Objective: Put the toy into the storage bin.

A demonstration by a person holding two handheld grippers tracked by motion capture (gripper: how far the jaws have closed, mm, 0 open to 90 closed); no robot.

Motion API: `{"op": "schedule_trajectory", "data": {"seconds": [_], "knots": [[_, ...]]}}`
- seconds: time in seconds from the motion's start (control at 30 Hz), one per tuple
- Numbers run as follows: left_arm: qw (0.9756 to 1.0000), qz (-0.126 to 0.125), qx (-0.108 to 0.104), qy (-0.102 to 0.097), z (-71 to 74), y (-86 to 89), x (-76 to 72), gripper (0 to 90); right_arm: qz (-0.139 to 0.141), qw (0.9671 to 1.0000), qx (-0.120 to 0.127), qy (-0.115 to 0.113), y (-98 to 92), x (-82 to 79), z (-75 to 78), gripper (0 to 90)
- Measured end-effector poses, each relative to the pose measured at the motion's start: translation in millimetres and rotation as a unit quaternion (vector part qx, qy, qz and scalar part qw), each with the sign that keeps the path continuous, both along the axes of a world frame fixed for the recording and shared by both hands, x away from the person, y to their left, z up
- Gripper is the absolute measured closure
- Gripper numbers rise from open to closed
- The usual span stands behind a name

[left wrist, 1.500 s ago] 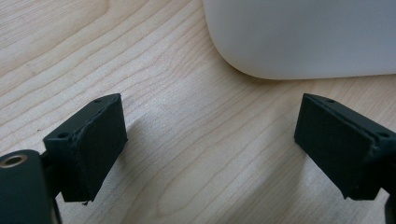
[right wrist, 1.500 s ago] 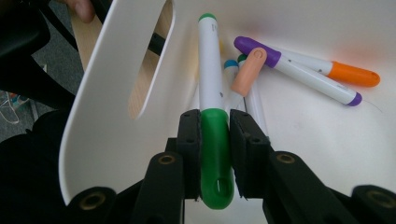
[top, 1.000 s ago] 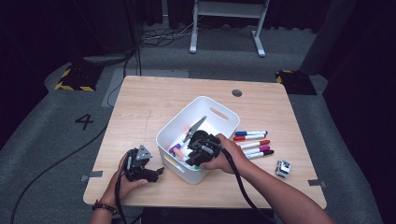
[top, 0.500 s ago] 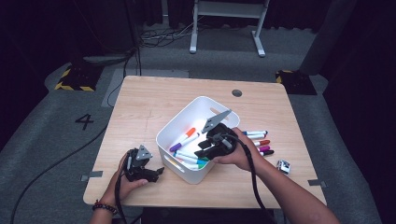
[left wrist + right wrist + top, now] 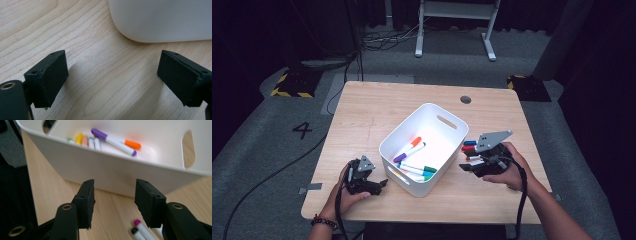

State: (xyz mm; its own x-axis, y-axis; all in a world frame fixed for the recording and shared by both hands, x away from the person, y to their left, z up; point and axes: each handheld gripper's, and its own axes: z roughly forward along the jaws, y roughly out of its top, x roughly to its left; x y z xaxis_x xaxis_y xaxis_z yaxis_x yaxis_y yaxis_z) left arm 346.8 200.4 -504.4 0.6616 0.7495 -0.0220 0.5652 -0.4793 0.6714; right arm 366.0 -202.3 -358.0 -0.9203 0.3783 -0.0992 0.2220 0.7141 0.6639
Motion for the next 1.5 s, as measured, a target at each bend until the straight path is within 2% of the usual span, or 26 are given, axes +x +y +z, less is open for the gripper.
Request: {"op": "schedule_trajectory", "data": {"seconds": [0.03, 0.07, 0.1, 0.13, 0.17, 0.2, 0.23, 0.27, 0.3, 0.4, 0.47, 0.5, 0.57, 0.63, 0.73, 0.77, 0.9, 1.0, 1.1, 1.13, 1.23, 1.27, 1.37, 1.4, 1.5], "knots": [[1.0000, 0.000, 0.000, 0.000, 0.0, 0.0, 0.0, 9.8, -0.001, 0.9999, -0.011, -0.007, -7.1, 1.2, -5.6, 48.9], [1.0000, 0.000, 0.000, 0.000, 0.0, 0.0, 0.0, 9.8, -0.001, 0.9993, -0.034, -0.012, -19.8, 3.9, -18.7, 48.8], [1.0000, 0.000, 0.000, 0.000, -0.1, 0.0, 0.0, 9.8, -0.001, 0.9993, -0.034, -0.012, -19.8, 3.9, -18.7, 48.8], [1.0000, 0.000, 0.000, 0.000, 0.0, 0.0, 0.0, 9.8, 0.000, 0.9989, -0.045, -0.015, -26.5, 6.0, -25.6, 48.8], [1.0000, 0.000, 0.000, 0.000, 0.0, 0.0, 0.0, 9.8, -0.007, 0.9985, -0.053, -0.012, -33.1, 8.3, -32.5, 48.8], [1.0000, 0.000, 0.000, 0.000, -0.1, 0.0, 0.0, 9.8, -0.019, 0.9977, -0.065, 0.001, -46.9, 14.4, -46.5, 47.9], [1.0000, 0.000, 0.000, 0.000, -0.1, 0.0, 0.0, 9.8, -0.019, 0.9977, -0.065, 0.001, -46.9, 14.4, -46.5, 47.9], [1.0000, 0.000, 0.000, 0.000, 0.0, 0.0, 0.0, 9.8, -0.028, 0.9965, -0.079, 0.005, -60.8, 22.2, -58.4, 46.9], [1.0000, 0.000, 0.000, 0.000, 0.0, 0.0, 0.0, 9.8, -0.028, 0.9965, -0.079, 0.005, -60.8, 22.2, -58.4, 46.9], [1.0000, 0.000, 0.000, 0.000, 0.0, 0.0, 0.0, 9.8, -0.046, 0.9952, -0.085, 0.020, -77.4, 32.0, -71.3, 45.9], [1.0000, 0.000, 0.000, 0.000, 0.0, 0.0, 0.0, 9.8, -0.055, 0.9931, -0.099, 0.031, -86.0, 40.2, -82.4, 44.9], [1.0000, 0.000, 0.000, 0.000, 0.0, 0.0, 0.0, 9.8, -0.055, 0.9931, -0.099, 0.031, -86.0, 40.2, -82.4, 44.9], [1.0000, 0.000, 0.000, 0.000, 0.0, -0.1, -0.1, 9.8, -0.057, 0.9922, -0.099, 0.048, -91.0, 45.5, -89.7, 45.5], [1.0000, 0.000, 0.000, 0.000, 0.0, 0.0, 0.0, 9.8, -0.056, 0.9910, -0.113, 0.045, -93.2, 47.9, -92.9, 45.3], [1.0000, 0.000, 0.000, 0.000, 0.0, 0.0, 0.0, 9.8, -0.054, 0.9902, -0.116, 0.057, -96.4, 52.0, -99.9, 45.2], [1.0000, 0.000, 0.000, 0.000, 0.0, 0.0, 0.0, 9.8, -0.056, 0.9897, -0.121, 0.052, -97.7, 53.6, -101.3, 45.1], [1.0000, 0.000, 0.000, 0.000, 0.0, 0.0, 0.0, 9.8, -0.055, 0.9893, -0.116, 0.069, -100.6, 57.0, -106.8, 46.7], [1.0000, 0.000, 0.000, 0.000, 0.0, 0.0, 0.0, 9.8, -0.055, 0.9878, -0.132, 0.062, -99.9, 56.0, -108.3, 46.3], [1.0000, 0.000, 0.000, 0.000, 0.0, 0.0, 0.0, 9.8, -0.053, 0.9903, -0.118, 0.050, -100.2, 55.0, -105.1, 46.5], [1.0000, 0.000, 0.000, 0.000, 0.0, 0.0, 0.0, 9.8, -0.056, 0.9900, -0.122, 0.041, -100.2, 55.1, -102.5, 45.9], [1.0000, 0.000, 0.000, 0.000, 0.0, 0.0, 0.0, 9.8, -0.064, 0.9911, -0.110, 0.038, -99.8, 57.4, -100.8, 45.2], [1.0000, 0.000, 0.000, 0.000, 0.0, 0.0, 0.0, 9.8, -0.070, 0.9906, -0.114, 0.027, -99.4, 60.1, -101.1, 45.0], [1.0000, 0.000, 0.000, 0.000, 0.0, 0.0, 0.0, 9.8, -0.072, 0.9914, -0.105, 0.028, -99.0, 62.4, -101.1, 44.3], [1.0000, 0.000, 0.000, 0.000, 0.0, 0.0, 0.0, 9.8, -0.074, 0.9919, -0.101, 0.020, -99.3, 65.1, -100.2, 43.2], [1.0000, 0.000, 0.000, 0.000, 0.0, 0.0, 0.0, 9.8, -0.076, 0.9924, -0.094, 0.024, -98.2, 66.8, -100.2, 42.9]]}}
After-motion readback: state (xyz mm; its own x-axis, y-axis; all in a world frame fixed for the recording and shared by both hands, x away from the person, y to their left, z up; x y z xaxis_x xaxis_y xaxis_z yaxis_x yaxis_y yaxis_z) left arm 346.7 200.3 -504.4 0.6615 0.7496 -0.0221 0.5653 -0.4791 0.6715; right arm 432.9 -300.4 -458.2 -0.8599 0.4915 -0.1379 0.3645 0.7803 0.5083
